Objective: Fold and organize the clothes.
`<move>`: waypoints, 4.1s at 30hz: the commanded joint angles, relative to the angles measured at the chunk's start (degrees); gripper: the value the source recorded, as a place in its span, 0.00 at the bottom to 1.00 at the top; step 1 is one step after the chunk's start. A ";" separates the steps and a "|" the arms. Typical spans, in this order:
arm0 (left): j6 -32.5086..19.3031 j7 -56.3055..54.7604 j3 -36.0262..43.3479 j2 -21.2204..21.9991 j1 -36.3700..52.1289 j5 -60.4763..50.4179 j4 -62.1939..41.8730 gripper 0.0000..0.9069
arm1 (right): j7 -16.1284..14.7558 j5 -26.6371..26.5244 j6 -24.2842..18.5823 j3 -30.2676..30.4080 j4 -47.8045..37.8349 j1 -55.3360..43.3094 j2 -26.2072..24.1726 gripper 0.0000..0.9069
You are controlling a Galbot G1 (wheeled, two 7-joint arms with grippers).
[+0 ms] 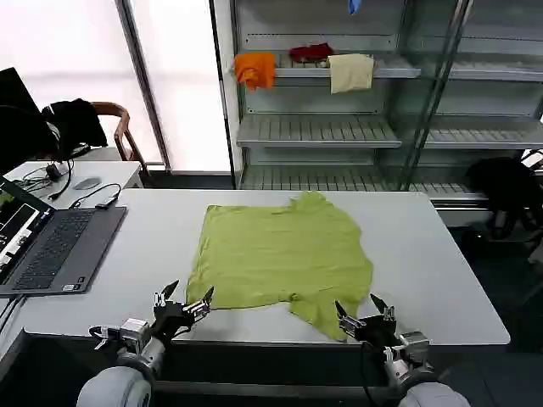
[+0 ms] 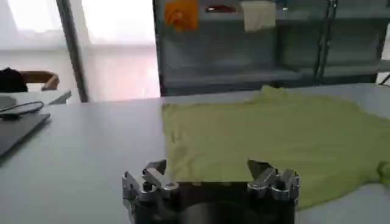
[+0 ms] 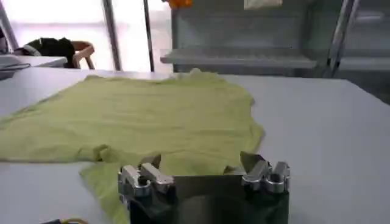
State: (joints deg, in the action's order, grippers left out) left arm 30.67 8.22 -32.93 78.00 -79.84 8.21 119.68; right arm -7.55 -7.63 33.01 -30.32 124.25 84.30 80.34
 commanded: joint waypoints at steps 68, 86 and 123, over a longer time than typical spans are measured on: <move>-3.24 -3.00 -1.12 2.99 10.69 11.33 -7.24 0.01 | 2.68 1.33 -0.34 2.48 -12.09 -21.09 8.18 0.00; -3.47 -3.02 -0.72 2.44 18.16 10.64 -16.68 0.01 | 2.43 5.03 -0.66 2.78 -22.02 -28.91 8.83 0.00; -5.19 -3.45 -1.04 0.70 21.04 8.49 -20.55 1.00 | 1.96 5.43 -1.10 -0.40 -21.87 -27.30 6.83 1.00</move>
State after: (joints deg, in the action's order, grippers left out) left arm 25.03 5.25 -33.68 78.78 -57.71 16.23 98.28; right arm -4.56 -1.82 31.28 -30.12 98.50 52.73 88.30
